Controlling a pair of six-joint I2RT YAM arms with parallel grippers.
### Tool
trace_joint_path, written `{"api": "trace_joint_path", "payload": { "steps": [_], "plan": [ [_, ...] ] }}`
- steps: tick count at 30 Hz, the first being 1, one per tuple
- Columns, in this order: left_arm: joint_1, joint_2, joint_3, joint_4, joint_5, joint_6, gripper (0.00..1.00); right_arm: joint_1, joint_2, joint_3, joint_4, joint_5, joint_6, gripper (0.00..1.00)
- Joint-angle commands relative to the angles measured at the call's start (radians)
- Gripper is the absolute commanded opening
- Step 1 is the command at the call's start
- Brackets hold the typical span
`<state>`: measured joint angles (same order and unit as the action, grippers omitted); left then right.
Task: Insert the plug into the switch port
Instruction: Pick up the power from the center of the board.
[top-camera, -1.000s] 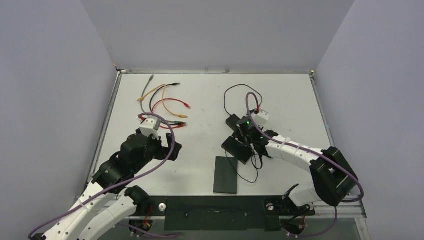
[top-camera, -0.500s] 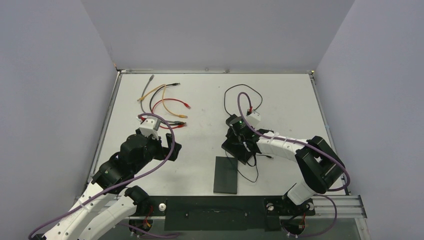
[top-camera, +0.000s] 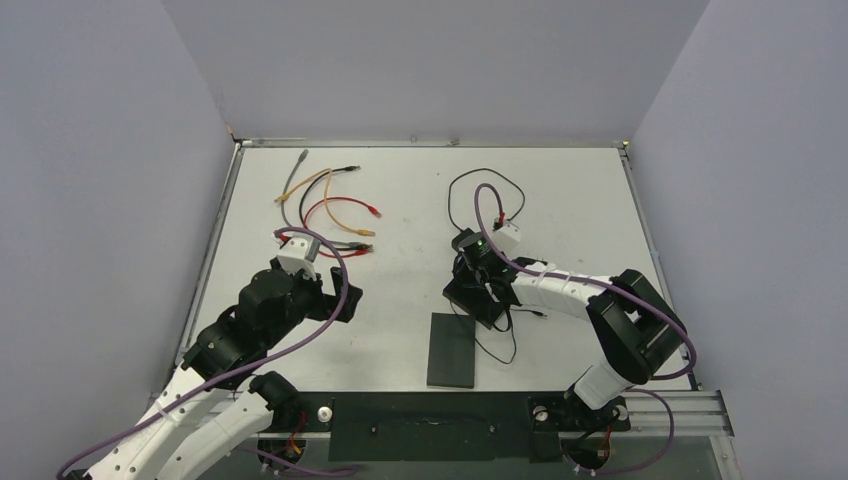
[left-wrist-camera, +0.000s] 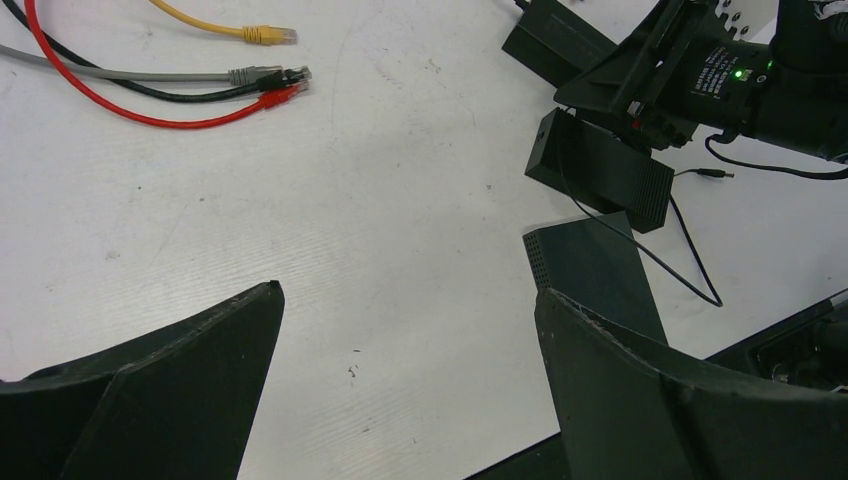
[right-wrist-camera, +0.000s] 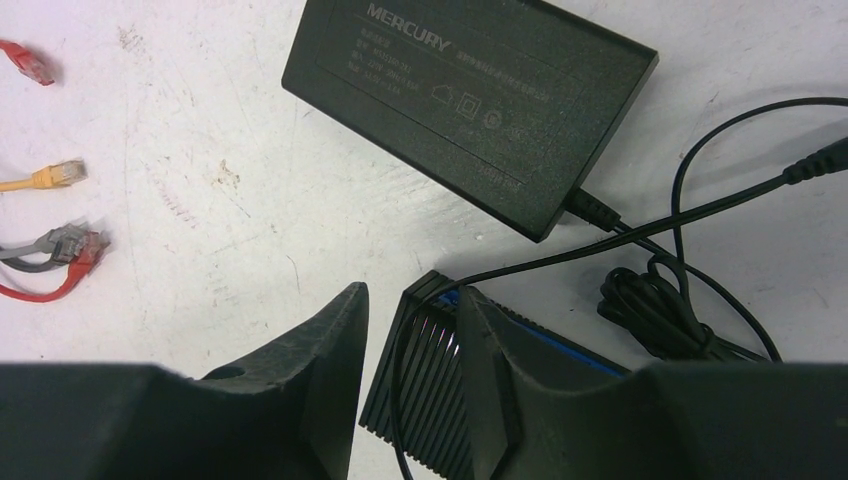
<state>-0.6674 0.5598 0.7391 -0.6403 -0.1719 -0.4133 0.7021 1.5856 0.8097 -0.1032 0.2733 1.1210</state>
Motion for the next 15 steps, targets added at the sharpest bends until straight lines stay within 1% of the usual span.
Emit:
{"api": "trace_joint_path", "payload": {
  "steps": [1, 12, 14, 15],
  "plan": [
    [0.004, -0.008, 0.004, 0.017, 0.005, 0.011, 0.97, 0.005, 0.011, 0.024, 0.015, 0.050, 0.019, 0.34],
    [0.004, -0.005, 0.004, 0.016, 0.006, 0.011, 0.97, -0.001, 0.036, 0.025, 0.000, 0.089, 0.042, 0.32],
    [0.004, -0.005, 0.005, 0.017, 0.006, 0.013, 0.97, -0.002, 0.034, 0.022, 0.006, 0.091, 0.043, 0.26],
    [0.004, -0.004, 0.005, 0.017, 0.006, 0.012, 0.97, -0.001, 0.033, 0.021, 0.008, 0.090, 0.044, 0.20]
  ]
}}
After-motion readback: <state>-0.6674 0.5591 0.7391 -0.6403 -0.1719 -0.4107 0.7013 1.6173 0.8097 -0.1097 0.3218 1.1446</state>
